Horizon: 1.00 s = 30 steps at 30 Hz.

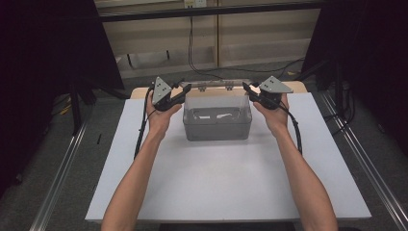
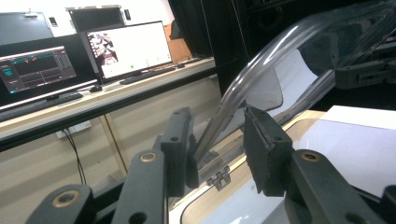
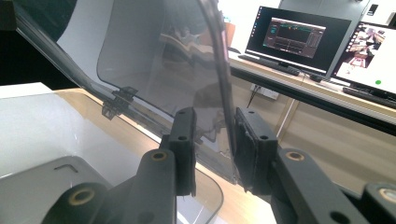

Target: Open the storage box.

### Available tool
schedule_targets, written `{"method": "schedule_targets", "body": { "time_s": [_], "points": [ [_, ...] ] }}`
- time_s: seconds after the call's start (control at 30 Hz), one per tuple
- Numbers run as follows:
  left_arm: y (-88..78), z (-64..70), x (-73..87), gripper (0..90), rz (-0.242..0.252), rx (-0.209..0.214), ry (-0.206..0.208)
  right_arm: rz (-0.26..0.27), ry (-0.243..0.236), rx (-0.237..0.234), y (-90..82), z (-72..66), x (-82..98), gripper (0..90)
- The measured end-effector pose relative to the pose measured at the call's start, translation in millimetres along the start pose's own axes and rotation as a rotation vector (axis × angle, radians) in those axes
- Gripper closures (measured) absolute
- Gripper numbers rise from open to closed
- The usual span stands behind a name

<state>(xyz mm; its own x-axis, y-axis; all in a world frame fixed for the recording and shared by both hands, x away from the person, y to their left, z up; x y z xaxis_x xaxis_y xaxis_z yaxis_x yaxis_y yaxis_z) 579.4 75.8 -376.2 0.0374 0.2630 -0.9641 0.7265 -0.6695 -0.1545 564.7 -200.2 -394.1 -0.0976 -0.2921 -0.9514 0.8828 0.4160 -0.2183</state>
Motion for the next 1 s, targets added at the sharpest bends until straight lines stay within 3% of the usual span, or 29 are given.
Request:
{"method": "schedule_targets", "body": {
  "time_s": [0.13, 0.27, 0.57, 0.7, 0.77, 0.87, 1.0],
  "points": [
    [2.0, -2.6, 2.3, 56.9, -0.011, -0.011, 0.0, 0.003, 0.005, 0.0, 0.5, 0.5, 0.2, 68.6],
    [5.7, -6.1, 7.2, 47.8, -0.008, -0.025, -0.033, 0.001, 0.004, 0.003, 0.9, 0.8, -0.3, 68.6],
    [14.5, -13.6, 11.6, 45.2, -0.024, -0.021, -0.035, 0.007, 0.019, 0.0, 3.2, 3.4, -2.0, 69.0],
    [16.0, -15.3, 12.4, 39.5, -0.025, -0.034, -0.04, 0.008, 0.025, 0.004, 5.4, 5.6, -5.2, 69.7],
    [17.7, -15.3, 14.3, 39.5, -0.024, -0.025, -0.056, 0.01, 0.029, 0.005, 6.5, 6.3, -5.7, 69.7],
    [19.8, -19.5, 22.1, 39.5, -0.038, -0.024, -0.084, 0.013, 0.035, 0.008, 8.2, 8.0, -7.2, 70.1],
    [23.8, -22.6, 30.7, 39.6, -0.066, -0.022, -0.078, 0.014, 0.04, 0.011, 10.0, 9.3, -8.6, 70.4]
  ]
}}
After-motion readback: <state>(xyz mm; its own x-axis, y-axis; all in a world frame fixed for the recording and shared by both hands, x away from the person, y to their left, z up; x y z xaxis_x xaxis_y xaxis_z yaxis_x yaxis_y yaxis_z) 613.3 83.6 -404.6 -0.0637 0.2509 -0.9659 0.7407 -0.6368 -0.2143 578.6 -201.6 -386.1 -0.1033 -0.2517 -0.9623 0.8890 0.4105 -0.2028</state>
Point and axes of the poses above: each handheld gripper's, and its own axes: y roughly forward along the jaws, x roughly out of its underside, z roughly to its right, the point moved 7 cm from there along y, roughly forward along the jaws, and after that the axes turned 7 degrees about -z, right-handed, at the moved point
